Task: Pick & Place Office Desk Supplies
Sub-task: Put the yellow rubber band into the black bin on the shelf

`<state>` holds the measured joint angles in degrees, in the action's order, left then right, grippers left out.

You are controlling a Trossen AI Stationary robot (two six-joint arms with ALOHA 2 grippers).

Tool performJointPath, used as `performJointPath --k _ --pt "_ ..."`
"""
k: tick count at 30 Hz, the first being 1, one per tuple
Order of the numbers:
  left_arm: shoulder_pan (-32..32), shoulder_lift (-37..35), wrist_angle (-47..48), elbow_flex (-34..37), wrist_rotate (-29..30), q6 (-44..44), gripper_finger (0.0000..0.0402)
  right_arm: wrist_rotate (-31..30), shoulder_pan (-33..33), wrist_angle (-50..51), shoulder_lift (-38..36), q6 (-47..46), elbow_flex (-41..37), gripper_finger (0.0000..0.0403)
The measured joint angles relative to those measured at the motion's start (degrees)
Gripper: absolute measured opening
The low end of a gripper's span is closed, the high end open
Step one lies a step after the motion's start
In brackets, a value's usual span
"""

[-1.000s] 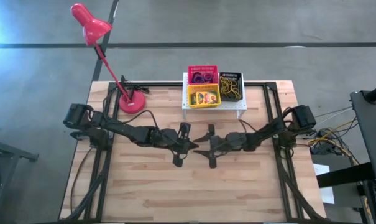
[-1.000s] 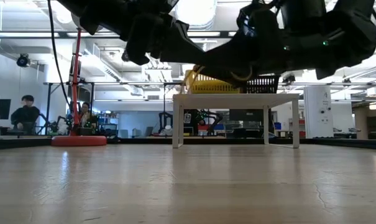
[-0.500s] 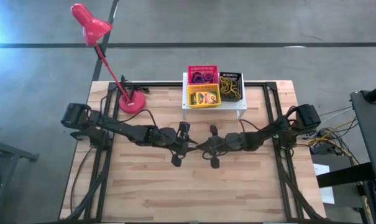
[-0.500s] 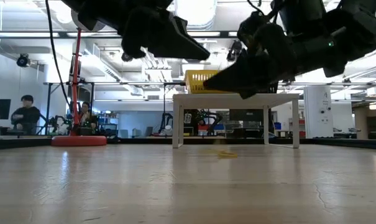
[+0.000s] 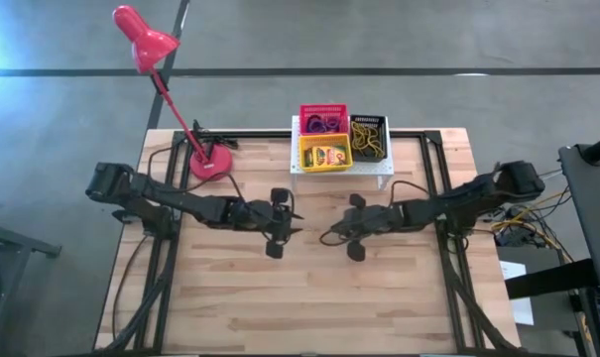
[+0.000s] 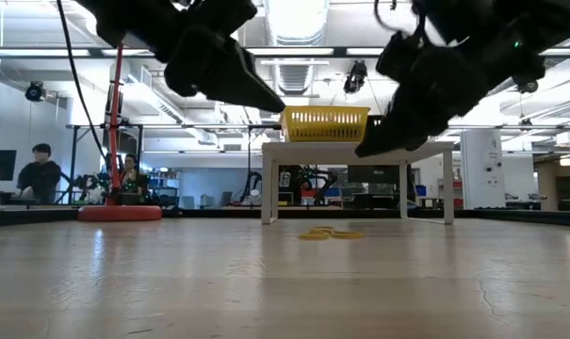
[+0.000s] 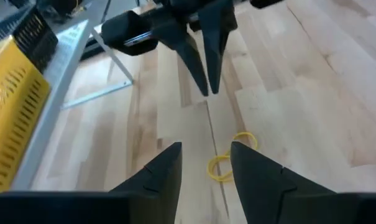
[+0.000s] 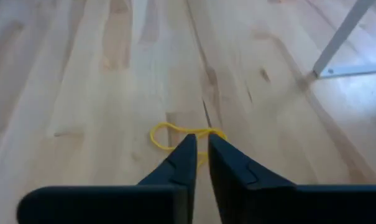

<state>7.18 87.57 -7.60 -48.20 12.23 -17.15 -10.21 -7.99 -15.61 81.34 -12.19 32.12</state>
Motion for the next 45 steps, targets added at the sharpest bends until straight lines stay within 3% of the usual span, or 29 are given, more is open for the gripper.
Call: performJointPath --k 4,8,13,18,23,27,33,40,45 --pt "0.0 0.0 -0.3 1.7 0.2 2.6 0.0132 0.7 1.6 -3.0 4.8 0.2 0.0 0.0078" --pt "0.0 0.0 -0.3 3.1 0.4 4.4 0.0126 1.5 3.5 -12.3 12.6 1.3 0.1 0.0134" --pt "0.0 0.0 0.0 3.6 0.4 6.0 0.0126 3.1 6.1 -19.4 22.3 6.0 2.4 0.017" --pt "0.0 0.0 0.2 3.6 0.4 6.7 0.0126 8.8 9.1 -19.2 27.2 7.4 5.2 0.0158" --pt "0.0 0.0 0.2 3.6 0.4 6.8 0.0126 10.6 10.0 -16.9 26.3 9.0 5.1 0.0092" --pt "0.0 0.0 0.2 3.6 0.4 6.7 0.0126 10.3 9.9 -10.3 22.7 9.4 4.4 0.0021" --pt "-0.2 0.3 -0.1 3.8 0.8 6.8 0.0126 9.6 9.0 1.1 11.8 7.8 4.0 0.0009" --pt "-0.2 0.3 -6.3 8.1 1.3 8.1 0.0126 -2.1 7.4 6.8 -10.7 11.6 4.1 0.0009" --pt "-0.2 0.3 -10.2 10.4 1.3 8.4 0.0126 -16.3 9.4 7.9 -24.5 19.2 4.1 0.0009"
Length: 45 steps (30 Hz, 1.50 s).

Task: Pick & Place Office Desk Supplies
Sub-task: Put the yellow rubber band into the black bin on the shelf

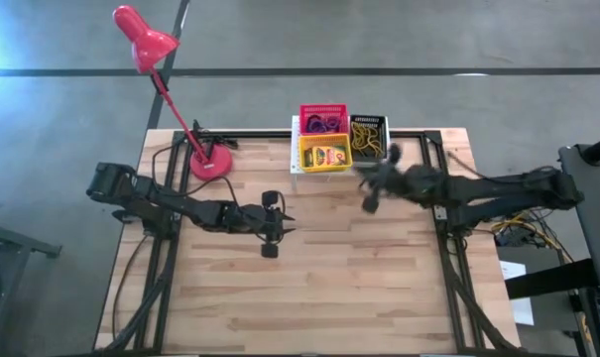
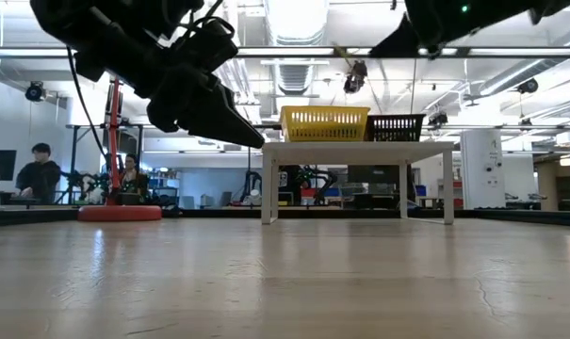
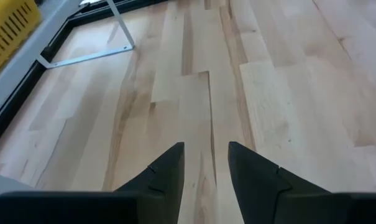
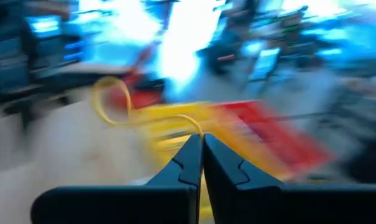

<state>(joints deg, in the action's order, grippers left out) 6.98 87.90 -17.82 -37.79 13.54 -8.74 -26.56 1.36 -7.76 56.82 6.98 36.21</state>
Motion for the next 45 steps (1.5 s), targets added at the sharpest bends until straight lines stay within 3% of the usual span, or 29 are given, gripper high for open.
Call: performJointPath --k 3,5,14,20,32,45 --pt "0.0 0.0 -1.8 0.7 0.0 0.4 0.0126 -7.6 3.7 0.0 -5.4 3.3 0.0 0.0009" --pt "0.0 0.0 -2.0 0.8 0.0 0.4 0.0126 -9.6 7.2 0.0 -7.4 3.3 0.0 0.0009" --pt "0.0 0.0 -2.3 0.8 0.0 1.0 0.0126 -8.7 22.2 0.0 -5.4 1.4 0.0 0.0008" --pt "0.0 0.0 -2.8 0.8 0.0 1.8 0.0126 1.0 28.1 -1.7 -0.8 -0.1 0.0 0.0008" --pt "0.0 0.0 -3.4 0.8 0.4 1.9 0.0126 1.2 30.5 -0.5 5.4 2.6 11.4 0.0008" --pt "0.0 0.0 -3.4 0.8 0.4 3.0 0.0126 1.2 30.5 22.8 10.3 -3.7 16.2 0.0008"
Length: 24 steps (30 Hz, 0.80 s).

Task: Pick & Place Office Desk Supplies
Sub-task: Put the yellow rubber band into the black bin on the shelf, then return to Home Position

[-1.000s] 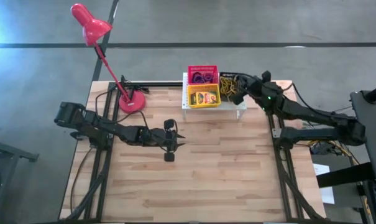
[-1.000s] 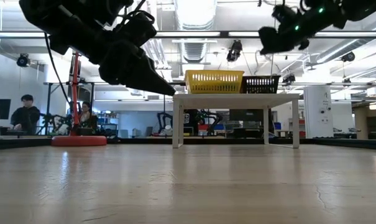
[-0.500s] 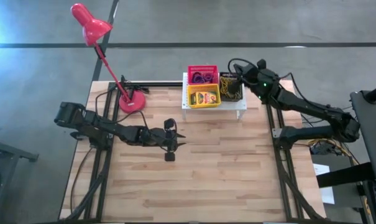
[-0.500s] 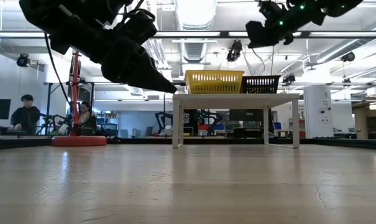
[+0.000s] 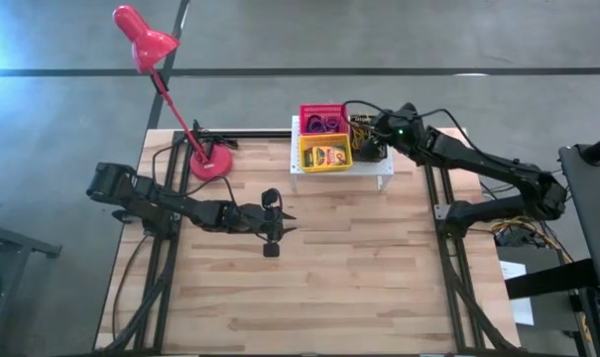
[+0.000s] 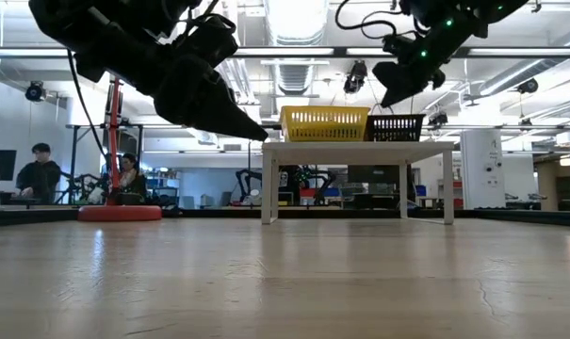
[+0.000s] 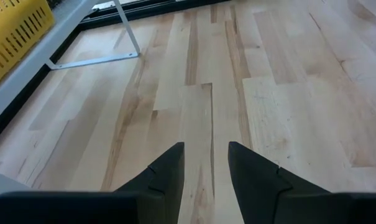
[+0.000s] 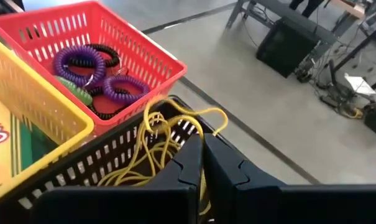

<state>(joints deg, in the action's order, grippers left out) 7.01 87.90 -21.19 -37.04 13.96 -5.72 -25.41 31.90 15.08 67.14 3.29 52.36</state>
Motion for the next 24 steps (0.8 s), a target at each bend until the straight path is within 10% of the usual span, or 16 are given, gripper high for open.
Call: performJointPath --k 16,24 --pt "0.0 0.0 0.0 0.0 0.0 -0.2 0.0126 2.3 -2.2 8.1 -9.8 -6.3 0.3 0.012" --pt "0.0 0.0 0.0 0.0 0.0 0.2 0.0126 12.6 -12.4 8.4 -14.9 -9.0 -0.5 0.0129"
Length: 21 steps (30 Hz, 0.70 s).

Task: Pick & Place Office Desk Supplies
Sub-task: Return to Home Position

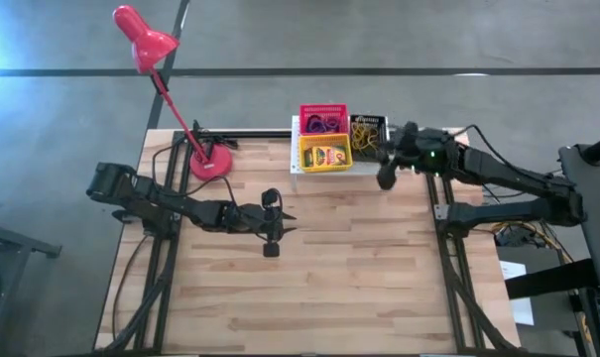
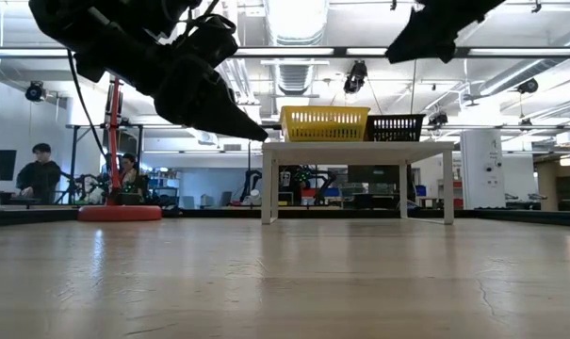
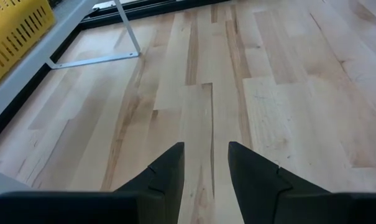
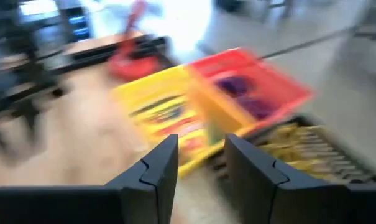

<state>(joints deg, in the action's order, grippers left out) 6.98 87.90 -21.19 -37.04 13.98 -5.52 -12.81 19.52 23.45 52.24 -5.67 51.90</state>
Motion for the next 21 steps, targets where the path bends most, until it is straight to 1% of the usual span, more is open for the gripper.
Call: performJointPath --k 4,9,11,14,16,18,21 --pt "0.0 0.0 0.0 0.0 0.2 0.0 0.0126 3.8 -9.0 0.5 -1.9 -1.8 -3.0 0.0115" --pt "0.0 0.0 0.0 0.0 0.2 0.0 0.0126 4.0 -21.1 -0.5 -6.5 -3.4 -9.6 0.0096" --pt "0.0 0.0 0.0 0.0 0.2 0.0 0.0126 5.0 -24.2 -4.0 -9.6 -3.3 -13.9 0.0088" --pt "0.0 0.0 -0.1 0.0 0.2 0.0 0.0126 11.0 -24.5 -14.3 -15.5 -3.1 -20.9 0.0072" --pt "0.0 0.0 -0.4 0.0 0.5 0.0 0.0126 13.3 -23.2 -19.9 -19.2 -4.3 -25.2 0.006" --pt "0.0 0.0 -0.7 0.0 0.6 0.1 0.0126 14.2 -21.5 -22.6 -21.9 -4.8 -28.5 0.0047" --pt "-0.3 0.0 -2.0 0.0 0.9 1.8 0.0126 16.2 -18.3 -22.8 -25.1 -4.3 -32.4 0.0027"
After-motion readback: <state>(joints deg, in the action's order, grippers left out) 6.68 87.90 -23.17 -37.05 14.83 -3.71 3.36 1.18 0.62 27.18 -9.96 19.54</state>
